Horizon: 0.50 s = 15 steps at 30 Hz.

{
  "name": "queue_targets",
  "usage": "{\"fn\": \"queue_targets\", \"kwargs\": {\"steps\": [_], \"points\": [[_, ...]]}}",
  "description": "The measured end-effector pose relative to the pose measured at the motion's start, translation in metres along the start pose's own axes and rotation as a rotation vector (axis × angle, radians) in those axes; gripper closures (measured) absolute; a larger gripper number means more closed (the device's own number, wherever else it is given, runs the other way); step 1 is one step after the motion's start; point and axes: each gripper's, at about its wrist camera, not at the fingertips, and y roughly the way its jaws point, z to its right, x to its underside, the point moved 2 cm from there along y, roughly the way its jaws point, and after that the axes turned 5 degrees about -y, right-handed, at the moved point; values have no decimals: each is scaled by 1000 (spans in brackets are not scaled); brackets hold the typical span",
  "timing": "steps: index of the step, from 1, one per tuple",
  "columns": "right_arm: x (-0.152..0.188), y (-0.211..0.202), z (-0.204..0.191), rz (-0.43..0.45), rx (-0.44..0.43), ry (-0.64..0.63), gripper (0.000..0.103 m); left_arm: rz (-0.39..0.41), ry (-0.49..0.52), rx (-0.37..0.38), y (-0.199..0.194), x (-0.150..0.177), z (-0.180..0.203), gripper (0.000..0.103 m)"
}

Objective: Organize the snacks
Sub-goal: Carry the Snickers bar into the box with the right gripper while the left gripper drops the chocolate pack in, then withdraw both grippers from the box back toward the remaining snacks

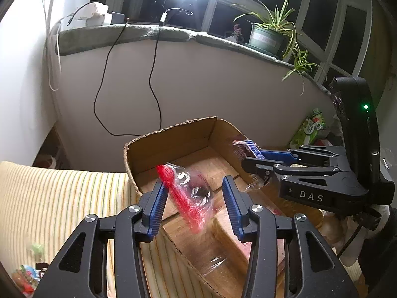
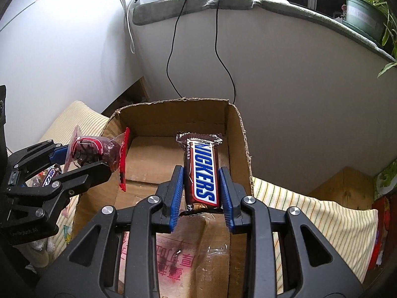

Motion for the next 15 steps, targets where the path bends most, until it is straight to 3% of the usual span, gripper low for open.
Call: {"fn": "queue_targets", "kwargs": {"steps": [15], "points": [[6,-16,-4,15,10,5,73,28,7,11,-20,1,5,59]]}}
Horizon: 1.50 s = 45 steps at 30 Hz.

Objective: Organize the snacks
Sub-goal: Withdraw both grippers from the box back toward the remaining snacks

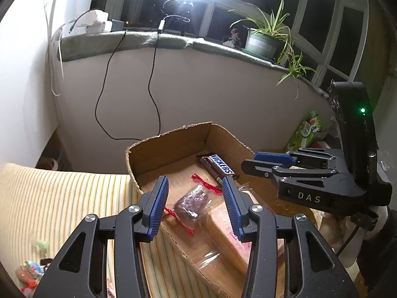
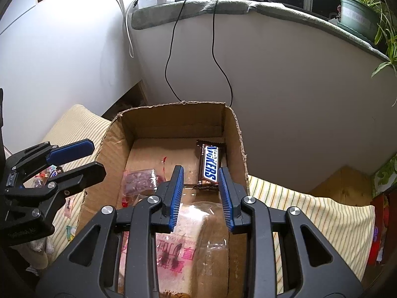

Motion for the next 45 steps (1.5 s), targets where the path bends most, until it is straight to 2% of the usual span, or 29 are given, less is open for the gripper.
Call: {"fn": "queue_targets", "kwargs": {"steps": [11,13,15,21,27,34,42,45], "points": [[3,-35,-26,39,-6,-16,73,61,0,-4,-49,6,0,59],[6,-43,-36,51,-7,-21,68,71,-4,-8,-60,9,-3,59],[9,-52,-44,65,-9,-25,56,85,-11,-18,-73,12,-10,59],[24,-81,-83,108,-48,-62,45,129,-62,-71,-120,25,-48,56],[46,-95,-130,116,-128,-113,45,158,-125,-139,-162,47,-91,56],[82,-87,-179,66,-200,-154,45,128,-207,-208,-185,86,-133,56],[118,-55,-199,-23,-217,-97,45,12,-259,-213,-170,136,-156,56],[125,-46,-200,-40,-188,-87,46,-20,-232,-227,-165,148,-158,56]]}}
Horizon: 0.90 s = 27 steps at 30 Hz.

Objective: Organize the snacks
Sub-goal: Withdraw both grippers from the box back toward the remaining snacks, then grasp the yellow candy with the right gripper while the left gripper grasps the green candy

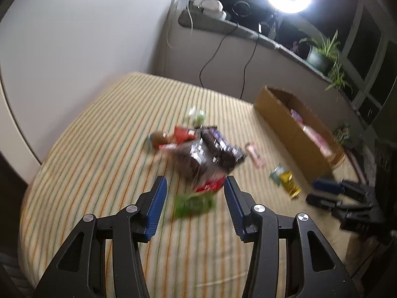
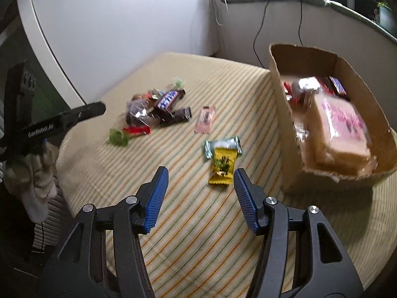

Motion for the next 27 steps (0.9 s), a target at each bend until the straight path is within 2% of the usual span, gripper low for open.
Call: {"fn": "queue_targets", "kwargs": {"steps": [7,10,18,27], "points": [[1,17,5,-33,32,32,53,-30,72,6,11,2,-1,56],[1,23,4,-40,46,38,55,-47,82,36,16,0,-3,56],[-3,36,9,-40,134,65,57,-124,118,72,32,7,-5,56],[-5,47,9,-53,160,48,60,-152,247,36,26,20,9,62]]}}
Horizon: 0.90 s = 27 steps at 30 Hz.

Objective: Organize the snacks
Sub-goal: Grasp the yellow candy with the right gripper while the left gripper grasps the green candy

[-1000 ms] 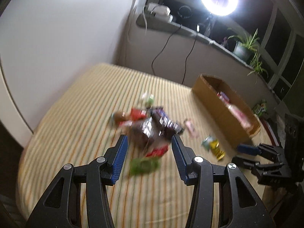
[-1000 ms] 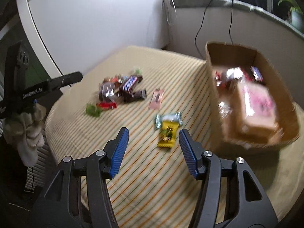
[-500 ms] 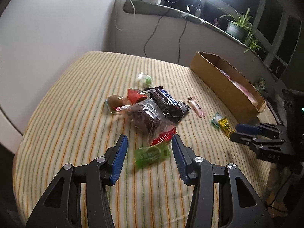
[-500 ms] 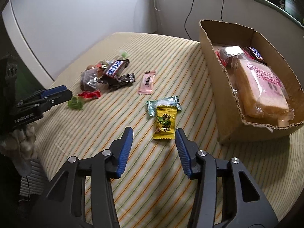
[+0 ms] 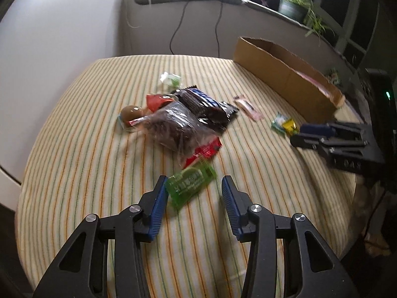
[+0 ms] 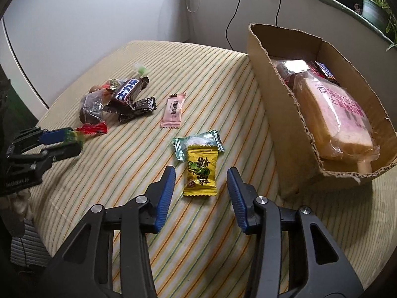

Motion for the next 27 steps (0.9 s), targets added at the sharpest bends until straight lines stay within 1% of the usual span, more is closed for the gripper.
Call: {"fn": "queue_targets", "kwargs": {"steps": [3,7,8,9,10,11,16,27], "points": [[0,5,0,-4,4,-4,62,2,20,-30,1,0,1,70],[-1,6,-2,-2,12,-14,64,12,21,-43,2,1,0,81],[-1,5,-2,-3,17,-19,66,14,27,-48,2,1,1,85],[-1,5,-3,-4,19,-24,70,18,29,-51,2,1,1,88],[-1,6,-4,-6,22,-30,72,23,28,-52,0,2,2,93],[-1,6,-5,-6,24,-34,77,26,25,-51,0,2,3,95],[-1,7,-5,1,28,-40,78,41,-10,-27,-3,5,3,97],[3,-6,-3,27,-27,-12,79,84,-71,10,-19,6,9,99]]}}
